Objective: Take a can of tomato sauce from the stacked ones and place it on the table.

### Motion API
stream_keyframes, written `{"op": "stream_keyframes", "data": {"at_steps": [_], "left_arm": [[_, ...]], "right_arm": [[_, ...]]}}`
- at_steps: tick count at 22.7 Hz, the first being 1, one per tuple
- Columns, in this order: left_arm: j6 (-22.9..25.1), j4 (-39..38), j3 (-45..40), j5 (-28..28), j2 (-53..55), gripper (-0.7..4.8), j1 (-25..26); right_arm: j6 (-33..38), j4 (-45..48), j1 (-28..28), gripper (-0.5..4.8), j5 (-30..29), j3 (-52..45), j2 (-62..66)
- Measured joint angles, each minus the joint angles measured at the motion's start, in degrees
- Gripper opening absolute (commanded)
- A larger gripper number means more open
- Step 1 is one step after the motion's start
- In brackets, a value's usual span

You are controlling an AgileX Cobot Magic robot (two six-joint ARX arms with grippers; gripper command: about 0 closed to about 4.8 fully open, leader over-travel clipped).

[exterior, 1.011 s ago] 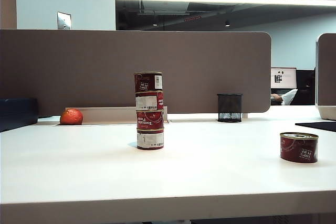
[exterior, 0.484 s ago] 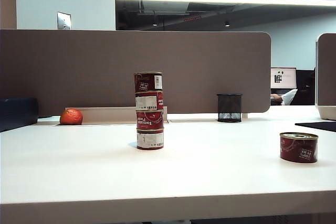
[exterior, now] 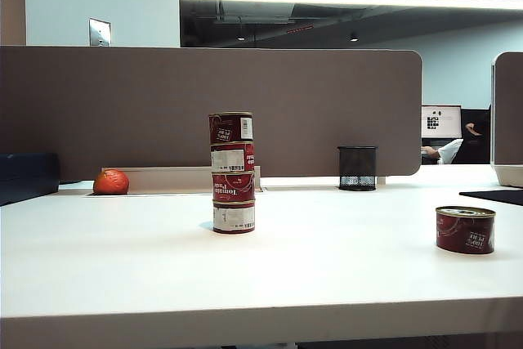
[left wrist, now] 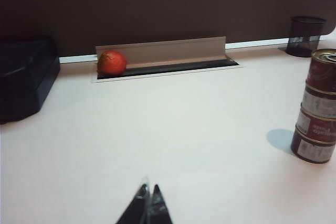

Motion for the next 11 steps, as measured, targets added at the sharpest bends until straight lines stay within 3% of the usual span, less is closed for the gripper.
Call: {"op": "stream_keyframes", "data": {"at_steps": [11], "left_arm": [[0.0, -0.4, 0.0, -1.1, 0.0, -0.06, 0.0]], "right_arm": [[-0.3, -3.0, 0.0, -0.06, 0.0, -1.9, 0.0]]}}
